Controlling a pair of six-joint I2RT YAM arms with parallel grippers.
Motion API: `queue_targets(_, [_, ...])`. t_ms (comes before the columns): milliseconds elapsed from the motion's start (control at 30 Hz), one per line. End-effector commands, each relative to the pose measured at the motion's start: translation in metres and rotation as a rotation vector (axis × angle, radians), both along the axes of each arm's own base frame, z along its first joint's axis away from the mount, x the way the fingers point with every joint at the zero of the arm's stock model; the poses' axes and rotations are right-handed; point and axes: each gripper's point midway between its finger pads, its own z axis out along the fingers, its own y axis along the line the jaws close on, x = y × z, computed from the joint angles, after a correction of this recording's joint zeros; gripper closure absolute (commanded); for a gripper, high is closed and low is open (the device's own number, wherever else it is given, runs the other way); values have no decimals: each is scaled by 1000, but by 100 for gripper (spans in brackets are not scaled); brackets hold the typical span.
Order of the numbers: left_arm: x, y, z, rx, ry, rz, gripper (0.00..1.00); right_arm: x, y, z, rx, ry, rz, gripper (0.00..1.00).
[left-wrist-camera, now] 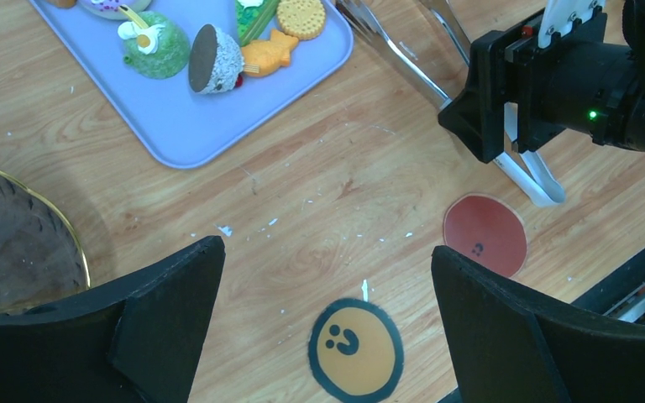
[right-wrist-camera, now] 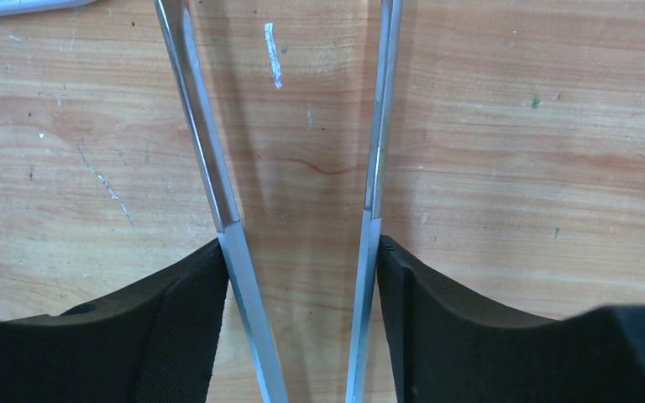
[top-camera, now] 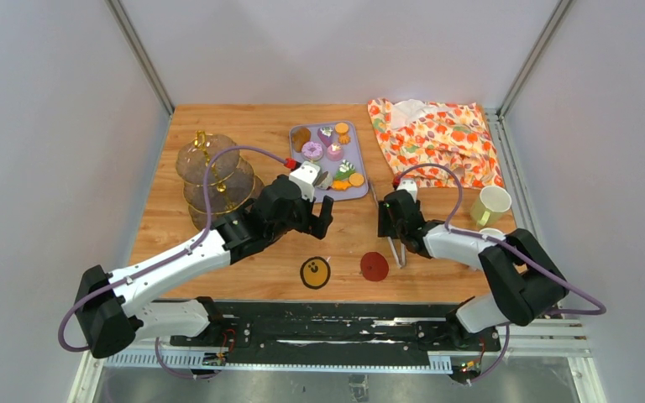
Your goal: Serve the afternoon tea
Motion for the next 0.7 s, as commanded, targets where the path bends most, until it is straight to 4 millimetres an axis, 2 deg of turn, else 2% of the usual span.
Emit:
queue_targets(0, [5, -2, 8, -3, -35, 9, 2, -13, -8, -18, -20, 63, -46, 40])
queue_targets(100, [7, -1, 9, 1, -40, 16, 2, -12, -9, -14, -37, 69, -40, 53])
queue_targets(200, [9, 3, 8, 17, -29, 38, 2, -13, -6, -7, -52, 91, -1, 83])
queue_targets(267, [15, 12, 6, 11, 12, 71, 2, -14, -4, 0, -65, 112, 35, 98])
queue_targets(400, [28, 33, 2, -24, 69, 134, 2, -25, -4, 14, -71, 141, 85, 99])
queue_targets(467, [31, 40, 1, -28, 77, 166, 2, -28, -8, 28, -86, 136, 99, 99])
queue_targets(567, [37, 45, -5, -19, 119, 227, 2, -31, -9, 51, -107, 144, 152, 97])
queue_targets(667, [41, 41, -17, -11, 184, 268, 2, -35, -3, 74, -118, 176, 225, 95])
